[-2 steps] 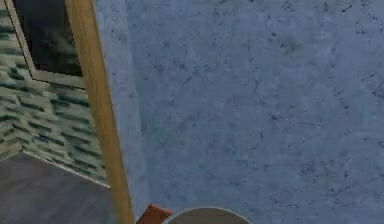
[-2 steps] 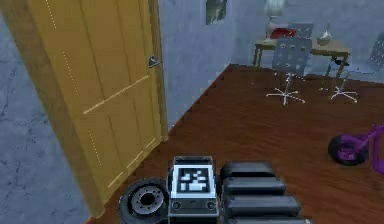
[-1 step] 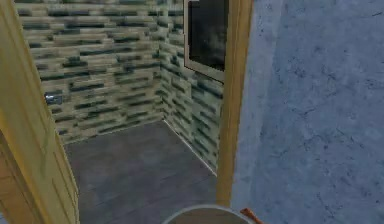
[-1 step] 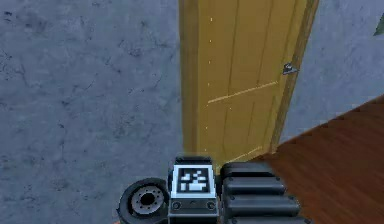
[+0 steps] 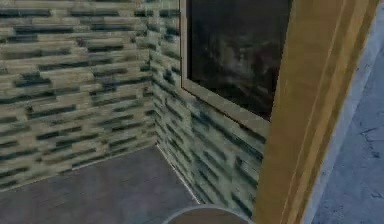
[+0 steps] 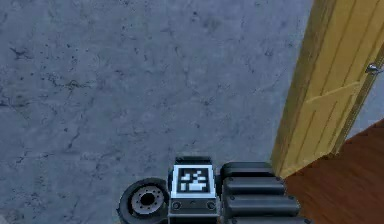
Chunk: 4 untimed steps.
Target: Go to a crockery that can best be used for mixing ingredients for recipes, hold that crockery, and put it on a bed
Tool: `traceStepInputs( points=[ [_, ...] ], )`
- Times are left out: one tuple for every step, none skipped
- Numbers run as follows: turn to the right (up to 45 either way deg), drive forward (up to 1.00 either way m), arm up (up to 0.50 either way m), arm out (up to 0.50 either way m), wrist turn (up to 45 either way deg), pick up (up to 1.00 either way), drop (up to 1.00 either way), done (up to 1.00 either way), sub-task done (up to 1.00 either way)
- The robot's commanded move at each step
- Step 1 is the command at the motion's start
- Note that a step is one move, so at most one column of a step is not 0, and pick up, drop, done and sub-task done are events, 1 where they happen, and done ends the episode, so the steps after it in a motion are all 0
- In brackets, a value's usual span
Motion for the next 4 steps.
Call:
traceStepInputs(
  points=[
    [-27.0,0.00,0.00,0.00,0.0,0.00,0.00,0.00,0.00],
    [0.0,0.75,0.00,0.00,0.0,0.00,0.00,0.00,0.00],
    [-6.0,0.00,0.00,0.00,0.0,0.00,0.00,0.00,0.00],
    [0.0,0.45,0.00,0.00,0.0,0.00,0.00,0.00,0.00]
  ],
)
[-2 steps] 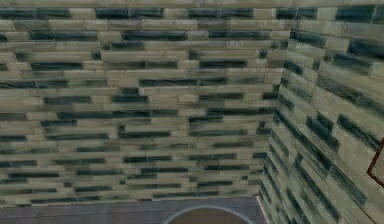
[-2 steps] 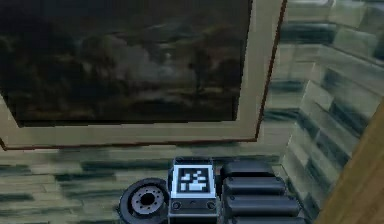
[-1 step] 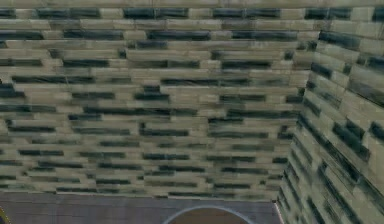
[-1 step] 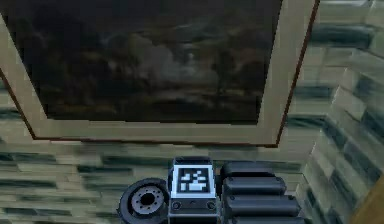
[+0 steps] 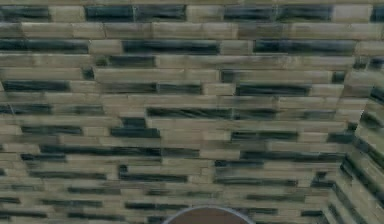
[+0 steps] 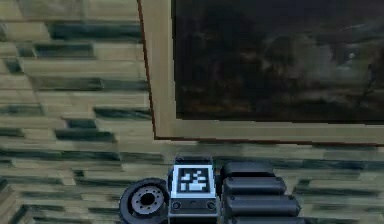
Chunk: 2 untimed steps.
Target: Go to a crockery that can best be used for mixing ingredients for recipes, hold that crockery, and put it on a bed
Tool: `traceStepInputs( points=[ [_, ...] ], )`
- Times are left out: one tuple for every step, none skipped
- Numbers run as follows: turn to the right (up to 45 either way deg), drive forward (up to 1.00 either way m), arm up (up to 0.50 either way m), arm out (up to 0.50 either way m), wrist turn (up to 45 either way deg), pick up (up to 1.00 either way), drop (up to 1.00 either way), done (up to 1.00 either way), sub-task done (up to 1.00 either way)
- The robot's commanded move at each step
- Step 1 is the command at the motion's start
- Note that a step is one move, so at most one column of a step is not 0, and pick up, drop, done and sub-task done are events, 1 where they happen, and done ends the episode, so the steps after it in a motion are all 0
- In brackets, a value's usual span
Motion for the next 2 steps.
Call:
traceStepInputs(
  points=[
    [-27.0,0.00,0.00,0.00,0.0,0.00,0.00,0.00,0.00],
    [0.0,0.55,0.00,0.00,0.0,0.00,0.00,0.00,0.00]
  ],
)
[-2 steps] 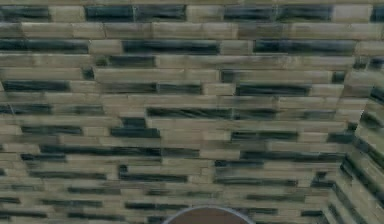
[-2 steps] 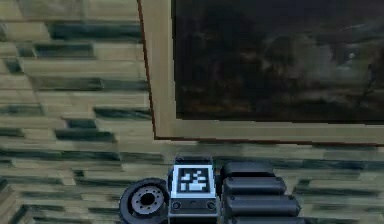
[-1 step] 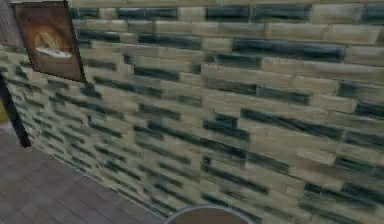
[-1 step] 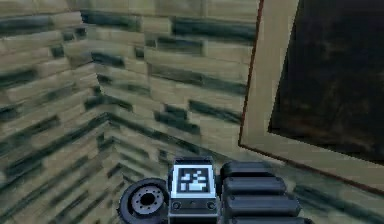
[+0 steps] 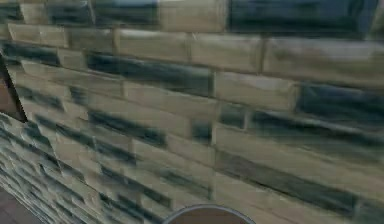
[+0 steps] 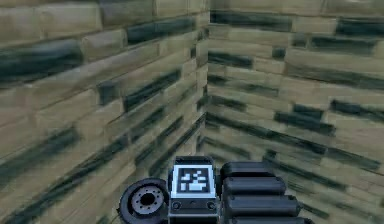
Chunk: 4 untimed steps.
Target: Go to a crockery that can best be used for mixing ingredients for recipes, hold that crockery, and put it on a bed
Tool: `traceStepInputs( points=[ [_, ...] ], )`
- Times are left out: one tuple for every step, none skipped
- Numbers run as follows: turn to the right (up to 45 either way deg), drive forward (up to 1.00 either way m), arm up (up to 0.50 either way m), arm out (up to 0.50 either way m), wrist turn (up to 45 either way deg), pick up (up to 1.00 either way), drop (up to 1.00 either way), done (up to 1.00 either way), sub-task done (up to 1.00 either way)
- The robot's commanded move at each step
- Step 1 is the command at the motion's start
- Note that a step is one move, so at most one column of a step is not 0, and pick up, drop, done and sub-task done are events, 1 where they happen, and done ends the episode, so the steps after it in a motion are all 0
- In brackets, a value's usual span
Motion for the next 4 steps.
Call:
traceStepInputs(
  points=[
    [-45.0,0.00,0.00,0.00,0.0,0.00,0.00,0.00,0.00],
    [-18.0,0.00,0.00,0.00,0.0,0.00,0.00,0.00,0.00],
    [0.0,1.00,0.00,0.00,0.0,0.00,0.00,0.00,0.00],
    [0.0,1.00,0.00,0.00,0.0,0.00,0.00,0.00,0.00]
  ],
)
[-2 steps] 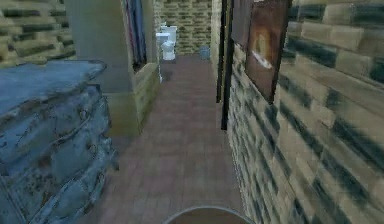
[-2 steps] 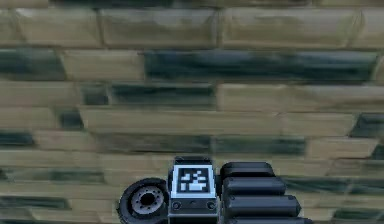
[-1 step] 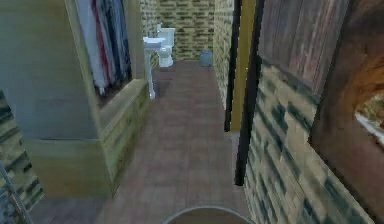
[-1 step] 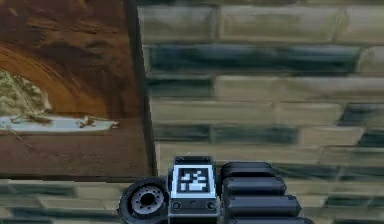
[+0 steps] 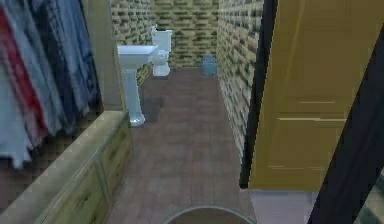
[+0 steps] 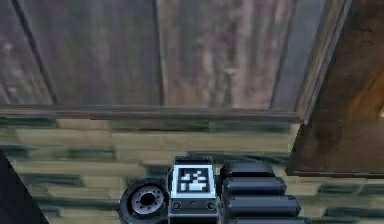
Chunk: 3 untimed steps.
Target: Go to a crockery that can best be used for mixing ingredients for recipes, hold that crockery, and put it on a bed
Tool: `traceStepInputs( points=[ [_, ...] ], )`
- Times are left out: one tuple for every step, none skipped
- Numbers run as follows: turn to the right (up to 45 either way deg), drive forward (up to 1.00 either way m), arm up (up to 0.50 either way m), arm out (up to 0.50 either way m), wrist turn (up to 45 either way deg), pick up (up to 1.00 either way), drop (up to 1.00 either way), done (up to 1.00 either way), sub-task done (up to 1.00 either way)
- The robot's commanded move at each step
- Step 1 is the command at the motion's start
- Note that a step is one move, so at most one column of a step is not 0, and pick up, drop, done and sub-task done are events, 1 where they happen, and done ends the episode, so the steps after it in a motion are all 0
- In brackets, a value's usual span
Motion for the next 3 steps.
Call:
traceStepInputs(
  points=[
    [0.0,0.85,0.00,0.00,0.0,0.00,0.00,0.00,0.00],
    [45.0,0.00,0.00,0.00,0.0,0.00,0.00,0.00,0.00],
    [30.0,0.00,0.00,0.00,0.0,0.00,0.00,0.00,0.00]
  ],
)
